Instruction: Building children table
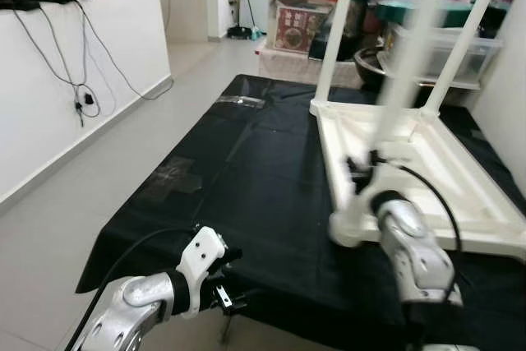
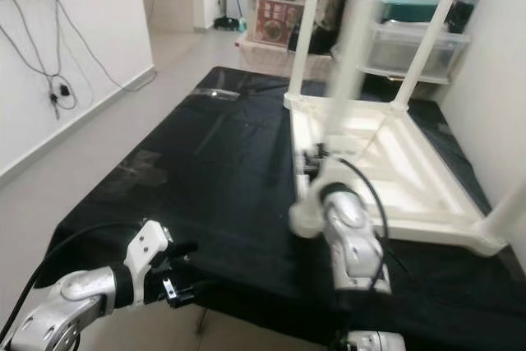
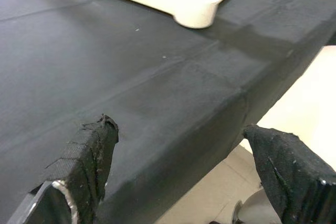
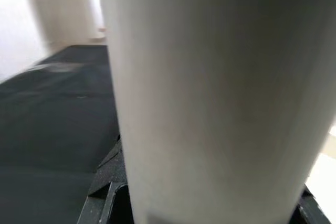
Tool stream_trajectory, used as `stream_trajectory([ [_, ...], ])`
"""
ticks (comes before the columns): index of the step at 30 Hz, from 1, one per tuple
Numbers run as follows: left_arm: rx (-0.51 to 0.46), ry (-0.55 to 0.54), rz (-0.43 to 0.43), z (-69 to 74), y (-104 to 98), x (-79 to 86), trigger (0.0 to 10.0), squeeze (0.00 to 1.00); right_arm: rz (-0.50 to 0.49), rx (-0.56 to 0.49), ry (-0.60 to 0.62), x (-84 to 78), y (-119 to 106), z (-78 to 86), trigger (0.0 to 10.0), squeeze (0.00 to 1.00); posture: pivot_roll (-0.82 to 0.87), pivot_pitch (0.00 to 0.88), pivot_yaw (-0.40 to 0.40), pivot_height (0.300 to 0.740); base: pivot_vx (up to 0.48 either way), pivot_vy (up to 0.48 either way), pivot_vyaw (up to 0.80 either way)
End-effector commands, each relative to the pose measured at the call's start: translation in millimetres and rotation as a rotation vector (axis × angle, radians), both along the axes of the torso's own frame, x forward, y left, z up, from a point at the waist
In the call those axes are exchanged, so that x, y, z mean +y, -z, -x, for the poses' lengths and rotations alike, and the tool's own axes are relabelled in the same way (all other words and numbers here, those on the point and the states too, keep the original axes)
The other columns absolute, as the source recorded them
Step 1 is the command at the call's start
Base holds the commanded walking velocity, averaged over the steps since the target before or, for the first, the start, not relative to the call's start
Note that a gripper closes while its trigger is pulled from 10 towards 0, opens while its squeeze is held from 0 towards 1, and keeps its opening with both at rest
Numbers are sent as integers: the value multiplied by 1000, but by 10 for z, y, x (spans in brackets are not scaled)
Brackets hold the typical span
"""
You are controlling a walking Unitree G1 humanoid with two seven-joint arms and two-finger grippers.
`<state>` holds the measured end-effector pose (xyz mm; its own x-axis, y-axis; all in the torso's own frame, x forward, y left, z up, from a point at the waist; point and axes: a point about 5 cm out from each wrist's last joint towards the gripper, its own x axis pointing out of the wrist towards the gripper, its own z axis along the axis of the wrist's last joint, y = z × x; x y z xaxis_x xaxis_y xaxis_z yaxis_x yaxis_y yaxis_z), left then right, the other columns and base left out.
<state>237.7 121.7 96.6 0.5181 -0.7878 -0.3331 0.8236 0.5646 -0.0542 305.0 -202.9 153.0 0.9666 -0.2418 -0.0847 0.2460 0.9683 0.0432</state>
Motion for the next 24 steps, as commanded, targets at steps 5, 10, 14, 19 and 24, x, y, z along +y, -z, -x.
stream_trajectory([
  [5,8,17,-14,13,33,-15,10000,0,-18,149,-129,381,186,169,10000,0,70,0,-61,740,0,0,0],
  [10,2,17,-15,-26,21,8,10000,0,-18,-32,-329,411,-152,-8,10000,333,80,0,-79,740,0,0,0],
  [14,-1,6,-14,-25,25,28,10000,0,-16,-172,-612,404,-494,-83,10000,0,84,0,-83,740,0,0,0],
  [19,-1,5,-11,-17,30,7,10000,0,-2,-281,-812,449,-691,-8,10000,0,94,0,-82,740,0,0,0],
  [24,-4,11,-12,-21,29,-4,10000,0,23,-224,-1095,681,-518,126,10000,0,107,0,-83,740,0,0,0],
])
